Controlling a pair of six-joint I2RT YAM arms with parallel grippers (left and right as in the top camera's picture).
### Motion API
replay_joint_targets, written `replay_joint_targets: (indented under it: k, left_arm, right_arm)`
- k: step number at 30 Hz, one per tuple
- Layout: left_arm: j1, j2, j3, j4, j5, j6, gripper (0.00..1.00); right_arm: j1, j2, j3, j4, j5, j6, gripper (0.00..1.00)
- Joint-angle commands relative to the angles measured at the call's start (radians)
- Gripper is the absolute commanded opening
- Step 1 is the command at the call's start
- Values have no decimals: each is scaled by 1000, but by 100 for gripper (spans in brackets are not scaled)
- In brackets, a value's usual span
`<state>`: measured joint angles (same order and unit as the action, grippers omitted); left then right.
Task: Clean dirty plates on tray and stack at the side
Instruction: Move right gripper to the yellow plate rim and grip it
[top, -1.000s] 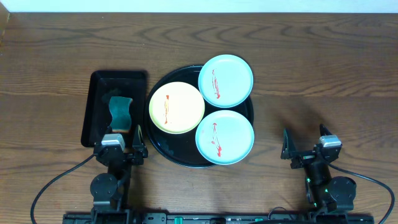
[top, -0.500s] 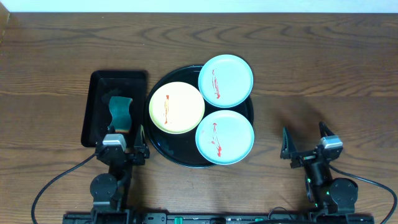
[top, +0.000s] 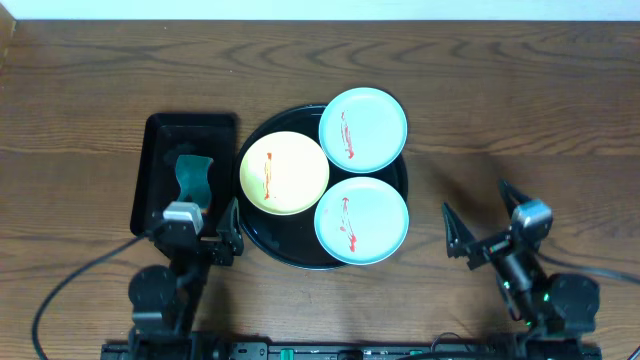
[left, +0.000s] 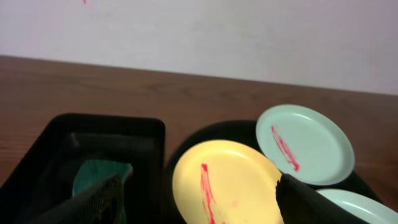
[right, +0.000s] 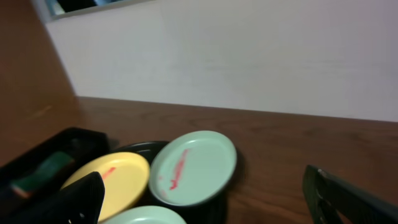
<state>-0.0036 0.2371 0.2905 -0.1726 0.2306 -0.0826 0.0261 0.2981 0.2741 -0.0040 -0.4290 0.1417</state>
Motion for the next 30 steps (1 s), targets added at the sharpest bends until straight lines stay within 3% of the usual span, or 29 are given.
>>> replay_joint_targets:
  k: [1, 6, 13, 21, 25, 30]
  left_arm:
    - [2, 122, 135, -55, 35, -12, 79]
    - [2, 317, 312, -150, 54, -12, 79]
    - [2, 597, 617, -376, 54, -12, 79]
    - [2, 921, 982, -799, 53, 48, 79]
    - [2, 1014, 1065, -915, 53, 48, 79]
    - [2, 1060, 1069, -901, -2, 48, 79]
  right_arm:
    - [1, 161, 110, -15, -82, 50, 99]
    - [2, 420, 274, -50, -180, 53, 99]
    - [76, 729, 567, -265, -203, 55, 99]
    - [312, 1011, 906, -490, 18, 87, 99]
    - [407, 1124, 1036, -612, 130, 188, 99]
    - [478, 1238, 1110, -651, 152, 244, 99]
